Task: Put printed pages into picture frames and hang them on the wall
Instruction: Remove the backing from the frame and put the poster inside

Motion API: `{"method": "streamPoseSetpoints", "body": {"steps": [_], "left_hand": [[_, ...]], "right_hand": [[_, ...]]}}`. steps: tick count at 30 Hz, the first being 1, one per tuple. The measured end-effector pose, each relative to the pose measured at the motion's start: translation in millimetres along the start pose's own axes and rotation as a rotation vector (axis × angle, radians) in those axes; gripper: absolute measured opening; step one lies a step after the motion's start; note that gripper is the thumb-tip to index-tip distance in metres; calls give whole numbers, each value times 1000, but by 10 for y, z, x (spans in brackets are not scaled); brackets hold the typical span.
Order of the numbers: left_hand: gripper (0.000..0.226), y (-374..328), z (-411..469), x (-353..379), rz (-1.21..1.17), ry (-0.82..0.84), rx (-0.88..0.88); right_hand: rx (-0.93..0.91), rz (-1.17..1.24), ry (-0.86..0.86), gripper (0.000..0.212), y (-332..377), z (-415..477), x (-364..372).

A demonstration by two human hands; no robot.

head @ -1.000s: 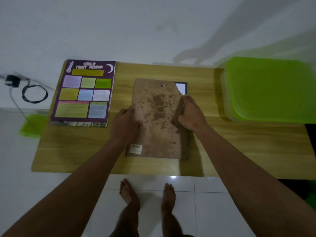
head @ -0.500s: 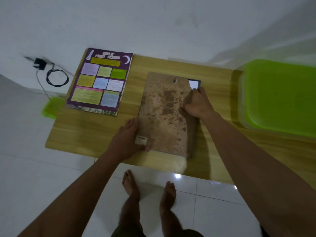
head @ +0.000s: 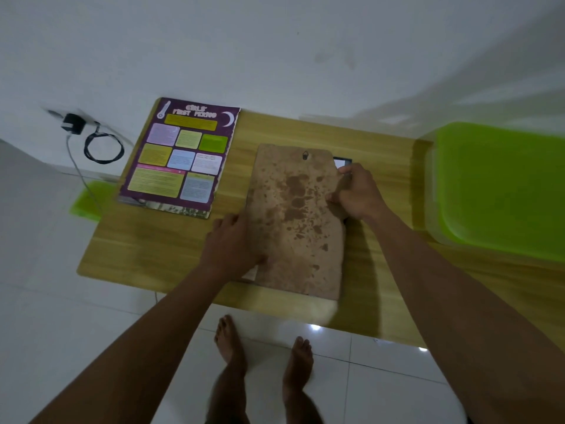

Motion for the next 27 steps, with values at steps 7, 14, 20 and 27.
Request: {"method": "streamPoseSetpoints", "body": {"steps": [7,14,20,27], "left_hand": [[78,-7,464,-156,-249,-15,-80],[84,-67,713,-232,-216,-13,-80],[96,-10,776,-192,-336,-62,-64],[108,-13,896,-127,-396,-57,-88]], "right_hand": [[-63,139,-18,48,-56,-20,27],[-65,194,-13,50,-61,-23,37],[-82,186,1,47,-24,-33,11],[-37,316,33,49,-32,-100,-48]]}}
Point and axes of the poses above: each hand's wrist, its own z-axis towards the middle knuckle, its own x-axis out of the palm, y = z × x, the point moved 1 cm from there along z, towards the middle knuckle, and after that the axes turned 7 degrees about -z, right-handed, at the moved point
